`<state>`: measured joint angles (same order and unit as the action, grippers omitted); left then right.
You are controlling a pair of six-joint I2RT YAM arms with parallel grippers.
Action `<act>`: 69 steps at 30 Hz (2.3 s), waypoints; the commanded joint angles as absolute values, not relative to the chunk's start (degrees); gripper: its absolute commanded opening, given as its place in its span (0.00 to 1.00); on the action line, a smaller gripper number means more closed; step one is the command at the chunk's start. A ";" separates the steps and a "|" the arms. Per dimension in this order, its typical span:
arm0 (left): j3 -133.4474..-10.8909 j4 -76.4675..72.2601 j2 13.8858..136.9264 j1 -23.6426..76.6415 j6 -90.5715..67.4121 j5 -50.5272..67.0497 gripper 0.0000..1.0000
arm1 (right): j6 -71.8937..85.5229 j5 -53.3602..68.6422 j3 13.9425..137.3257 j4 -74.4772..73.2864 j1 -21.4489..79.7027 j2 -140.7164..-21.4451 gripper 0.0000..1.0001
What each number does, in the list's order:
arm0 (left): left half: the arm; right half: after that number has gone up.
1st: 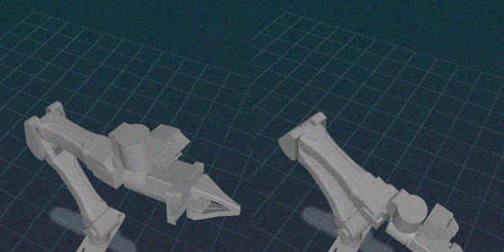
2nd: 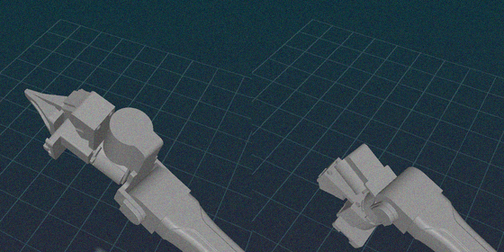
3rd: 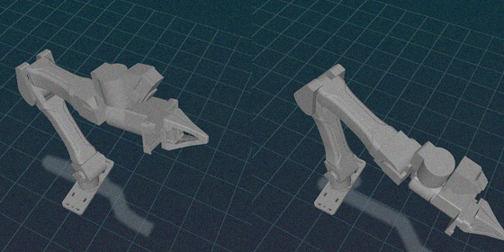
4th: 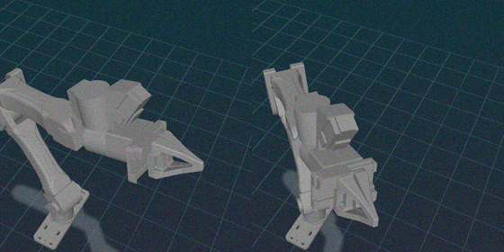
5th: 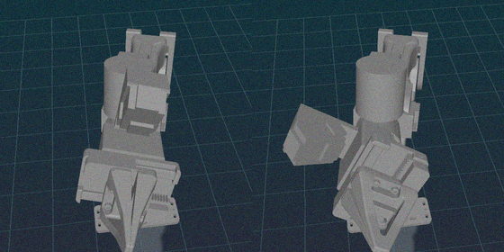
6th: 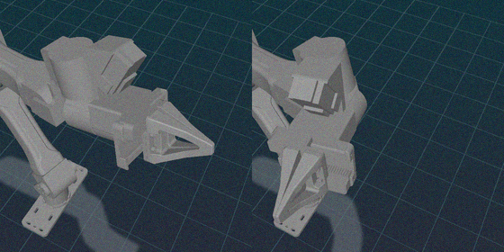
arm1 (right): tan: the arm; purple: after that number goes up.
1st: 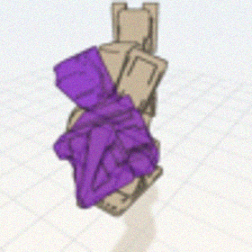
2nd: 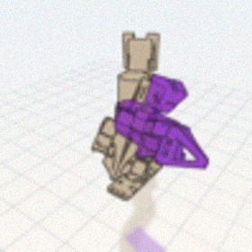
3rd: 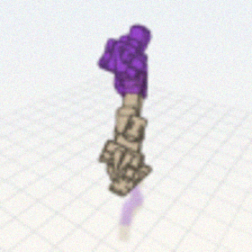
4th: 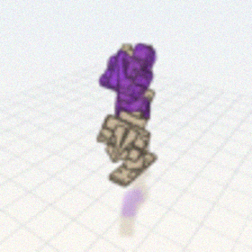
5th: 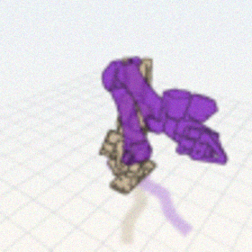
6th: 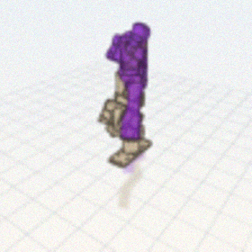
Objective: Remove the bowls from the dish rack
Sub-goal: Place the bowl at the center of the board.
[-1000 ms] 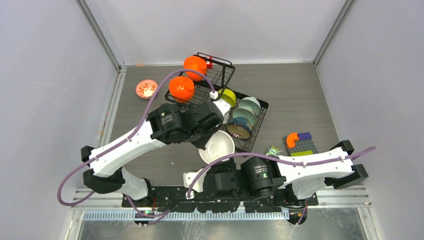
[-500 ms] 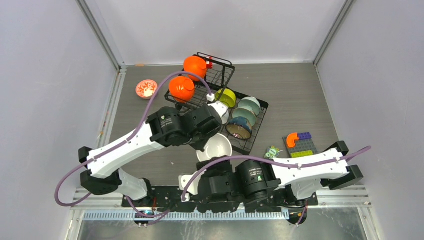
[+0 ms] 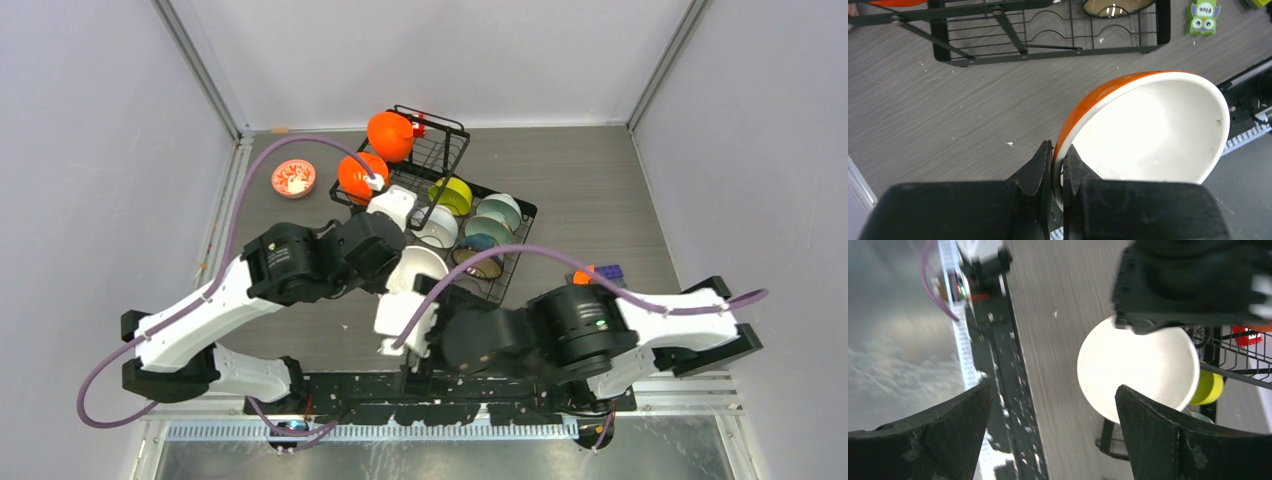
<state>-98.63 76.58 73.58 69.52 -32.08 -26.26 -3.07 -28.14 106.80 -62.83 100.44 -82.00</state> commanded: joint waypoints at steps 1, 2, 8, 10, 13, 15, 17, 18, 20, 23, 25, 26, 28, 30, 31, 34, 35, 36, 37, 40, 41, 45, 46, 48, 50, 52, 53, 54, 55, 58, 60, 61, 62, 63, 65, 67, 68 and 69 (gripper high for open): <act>-96.98 72.66 68.71 69.22 -36.99 -32.99 0.00 | 7.34 -32.92 105.72 -48.73 100.50 -71.91 0.97; -96.42 72.46 67.75 69.22 -38.02 -33.69 0.00 | 9.08 -35.58 103.93 -46.50 100.39 -70.16 0.97; -92.30 70.66 61.78 69.22 -44.07 -37.05 0.00 | 18.30 -52.64 94.14 -37.27 97.38 -63.52 0.90; -91.39 70.14 60.71 69.24 -45.23 -37.41 0.00 | 24.07 -50.35 92.39 -37.39 91.51 -62.48 0.84; -91.68 70.79 60.91 69.18 -46.57 -37.44 0.00 | 30.92 -42.81 89.72 -37.57 83.29 -61.80 0.75; -91.90 71.33 61.48 69.18 -47.28 -37.11 0.00 | 33.56 -39.08 89.15 -38.08 80.14 -62.92 0.72; -91.86 71.34 61.79 69.21 -47.96 -36.72 0.00 | 35.04 -36.66 89.75 -39.27 78.78 -65.04 0.71; -91.85 71.25 61.83 69.19 -48.34 -36.55 0.00 | 35.48 -35.94 90.27 -39.74 78.46 -66.12 0.70; -91.91 71.30 61.93 69.23 -48.70 -36.36 0.00 | 35.79 -34.65 90.93 -39.76 77.95 -67.53 0.70; -92.26 72.24 62.44 69.19 -49.65 -36.55 0.00 | 36.23 -32.91 92.06 -40.36 77.24 -69.42 0.67; -92.45 72.77 62.77 69.23 -50.08 -36.03 0.00 | 36.48 -32.77 93.28 -42.57 76.80 -71.05 0.63; -92.58 73.30 62.98 69.22 -50.62 -35.84 0.00 | 36.63 -33.35 93.71 -43.84 76.62 -71.71 0.61; -92.56 73.92 63.29 69.17 -51.39 -35.44 0.00 | 36.74 -34.49 93.39 -45.12 76.33 -72.22 0.58; -92.42 74.65 63.45 69.20 -52.32 -35.38 0.00 | 36.82 -35.65 92.58 -45.80 76.29 -72.25 0.55; -92.26 74.78 63.46 69.21 -52.68 -35.34 0.00 | 36.78 -36.12 92.33 -46.31 76.29 -72.29 0.54; -91.73 74.99 63.39 69.22 -53.70 -35.16 0.00 | 36.92 -36.59 92.47 -48.18 76.14 -73.06 0.50; -91.68 74.97 63.46 69.25 -53.96 -35.07 0.00 | 36.98 -36.71 92.65 -48.78 76.12 -73.46 0.49; -91.67 74.99 63.48 69.25 -54.23 -34.95 0.00 | 37.00 -36.70 92.78 -49.44 76.04 -73.88 0.48; -91.67 75.04 63.46 69.19 -54.49 -34.72 0.00 | 37.00 -36.80 92.70 -49.77 75.95 -74.18 0.47; -91.54 74.93 63.41 69.24 -55.37 -33.92 0.00 | 37.45 -36.52 91.70 -50.47 75.45 -74.54 0.43; -91.39 74.97 63.37 69.24 -55.68 -33.73 0.00 | 37.59 -36.14 91.33 -50.39 75.46 -74.55 0.42; -90.48 75.28 63.52 69.25 -56.93 -33.34 0.00 | 38.17 -35.05 91.39 -50.15 75.21 -75.32 0.37; -90.30 75.32 63.62 69.21 -57.21 -33.19 0.00 | 38.33 -34.85 91.48 -50.14 75.23 -75.70 0.34; -90.18 75.60 63.79 69.22 -57.72 -33.05 0.00 | 38.56 -34.31 91.49 -50.14 75.23 -76.32 0.27; -90.21 76.27 63.95 69.22 -58.06 -33.05 0.00 | 38.73 -33.97 91.58 -50.11 75.18 -76.82 0.20; -90.12 76.75 63.90 69.23 -58.10 -33.09 0.03 | 38.72 -33.80 91.75 -50.21 75.23 -77.20 0.10; -90.05 76.80 63.78 69.20 -58.06 -33.09 0.08 | 38.63 -33.72 91.87 -50.24 75.23 -77.37 0.05; -89.94 76.87 63.73 69.20 -58.03 -33.05 0.13 | 38.59 -33.74 92.05 -50.40 75.18 -77.49 0.01; -89.81 76.93 63.52 69.19 -58.00 -33.12 0.20 | 38.52 -33.66 92.33 -50.61 75.23 -77.74 0.01; -89.29 76.77 62.84 69.17 -57.69 -33.05 0.40 | 38.56 -33.16 93.13 -51.11 75.23 -78.20 0.01; -88.65 76.01 62.14 69.18 -56.98 -32.77 0.61 | 38.98 -33.18 93.12 -51.11 75.19 -78.30 0.01; -88.27 75.54 61.74 69.21 -56.87 -32.70 0.70 | 39.27 -33.21 93.02 -51.09 75.22 -78.23 0.01; -87.62 75.21 61.06 69.19 -56.80 -32.65 0.75 | 39.61 -33.44 92.80 -51.03 75.23 -78.04 0.01; -87.15 74.82 60.62 69.17 -56.71 -32.65 0.79 | 40.10 -33.49 92.36 -50.71 75.23 -77.83 0.01; -86.32 74.25 60.06 69.21 -56.34 -32.45 0.83 | 41.13 -33.67 91.58 -50.25 75.23 -77.50 0.01; -86.10 74.82 60.22 69.18 -56.42 -32.36 0.81 | 42.43 -33.92 91.57 -50.55 75.12 -77.80 0.01; -86.13 75.26 60.58 69.17 -56.43 -32.35 0.78 | 42.91 -33.95 91.62 -50.70 75.10 -78.07 0.01; -86.18 75.80 60.94 69.17 -56.54 -32.39 0.76 | 43.42 -33.98 91.71 -50.87 75.07 -78.27 0.01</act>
<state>-86.19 76.51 60.86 69.30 -56.58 -31.81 39.44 -32.71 90.74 -52.75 75.24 -78.78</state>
